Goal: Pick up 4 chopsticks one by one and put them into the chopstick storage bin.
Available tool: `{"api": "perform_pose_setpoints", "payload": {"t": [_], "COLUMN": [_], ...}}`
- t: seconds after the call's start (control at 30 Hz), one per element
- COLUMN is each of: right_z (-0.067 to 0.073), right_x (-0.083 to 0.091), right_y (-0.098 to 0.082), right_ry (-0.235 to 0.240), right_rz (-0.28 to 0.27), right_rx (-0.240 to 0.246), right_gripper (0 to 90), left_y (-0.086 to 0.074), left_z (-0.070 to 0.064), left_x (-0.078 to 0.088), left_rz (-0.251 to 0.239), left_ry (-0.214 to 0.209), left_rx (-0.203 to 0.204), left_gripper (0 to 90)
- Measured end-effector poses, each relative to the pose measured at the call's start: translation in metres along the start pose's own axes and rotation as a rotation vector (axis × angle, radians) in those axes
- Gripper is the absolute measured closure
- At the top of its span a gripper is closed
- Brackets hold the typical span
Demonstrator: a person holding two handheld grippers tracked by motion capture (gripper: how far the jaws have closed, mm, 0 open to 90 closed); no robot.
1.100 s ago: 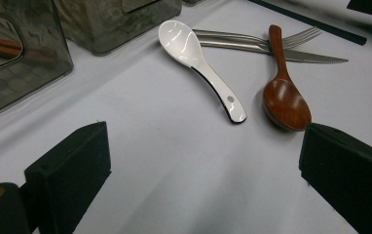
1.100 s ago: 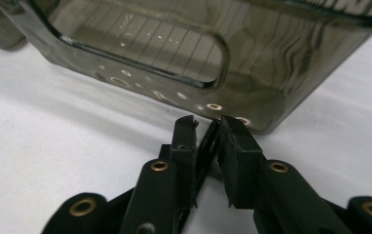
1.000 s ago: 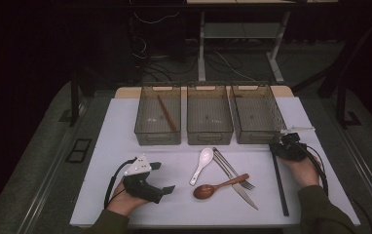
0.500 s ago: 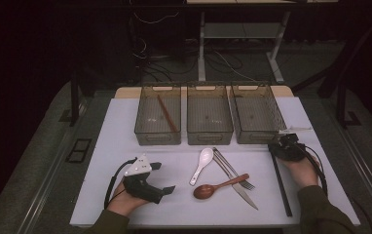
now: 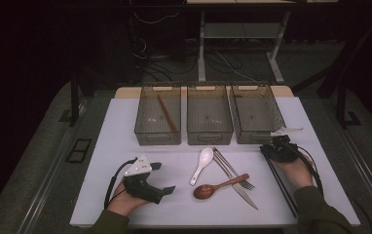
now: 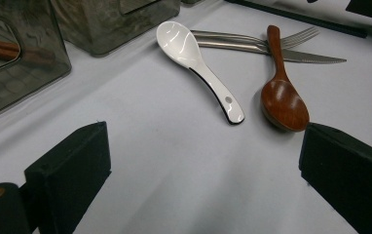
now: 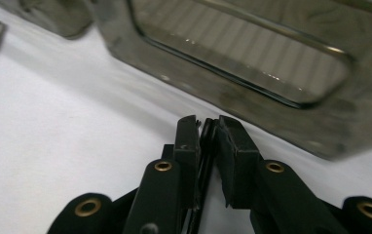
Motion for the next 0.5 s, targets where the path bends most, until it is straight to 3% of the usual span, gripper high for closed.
{"api": "perform_pose_setpoints", "payload": {"t": [0.3, 0.5], "right_z": [0.019, 0.024], "right_x": [-0.009, -0.012], "right_y": [0.005, 0.007], "right_ry": [0.041, 0.054], "right_rz": [0.014, 0.013], "right_rx": [0.059, 0.077], "right_gripper": [82.4, 82.9], "left_y": [0.0, 0.0], "left_z": [0.0, 0.0], "left_x": [0.0, 0.0], "left_rz": [-0.001, 0.0], "left_ry": [0.001, 0.001], "left_rx": [-0.001, 0.0], "left_gripper": [3.8, 3.8]}}
Point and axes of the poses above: each handheld gripper's, and its own axes: x roughly backward along the jaws, y roughly out of its top, z roughly to its left, the point moved 9 cm from there along -x, roughly forward along the jaws, and after that the axes turned 9 degrees about y, right-handed, at the moved point
